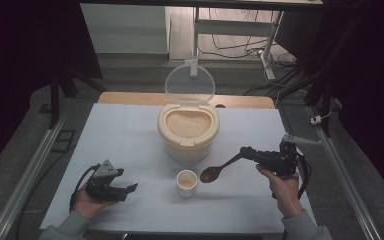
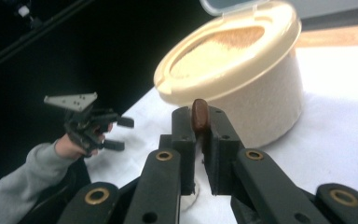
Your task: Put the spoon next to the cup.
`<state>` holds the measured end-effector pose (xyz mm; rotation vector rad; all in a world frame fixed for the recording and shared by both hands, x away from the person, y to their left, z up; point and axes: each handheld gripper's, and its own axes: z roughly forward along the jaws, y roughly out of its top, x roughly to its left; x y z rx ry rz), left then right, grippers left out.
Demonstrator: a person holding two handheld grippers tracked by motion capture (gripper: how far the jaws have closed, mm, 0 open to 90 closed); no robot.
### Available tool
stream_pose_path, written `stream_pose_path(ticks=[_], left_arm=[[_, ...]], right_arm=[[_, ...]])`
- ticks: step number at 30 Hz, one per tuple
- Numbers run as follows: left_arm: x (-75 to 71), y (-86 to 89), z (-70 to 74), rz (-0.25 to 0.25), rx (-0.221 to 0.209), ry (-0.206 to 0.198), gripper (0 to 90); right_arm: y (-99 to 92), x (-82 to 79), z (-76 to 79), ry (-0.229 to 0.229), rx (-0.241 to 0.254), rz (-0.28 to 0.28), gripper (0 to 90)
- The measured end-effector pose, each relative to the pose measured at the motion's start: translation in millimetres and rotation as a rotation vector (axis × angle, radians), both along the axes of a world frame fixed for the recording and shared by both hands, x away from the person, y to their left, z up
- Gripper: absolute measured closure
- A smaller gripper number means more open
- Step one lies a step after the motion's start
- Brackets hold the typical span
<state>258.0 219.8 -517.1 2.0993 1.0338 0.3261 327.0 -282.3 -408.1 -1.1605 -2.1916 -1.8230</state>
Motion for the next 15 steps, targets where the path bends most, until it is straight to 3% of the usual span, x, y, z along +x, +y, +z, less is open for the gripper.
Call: stream_pose_path(ticks=[15], left_arm=[[-0.4, 0.1, 0.4, -0.001, -0.001, -0.002, 22.3]], right_arm=[[15.9, 4.0, -5.4, 0.084, -0.131, 0.133, 82.8]])
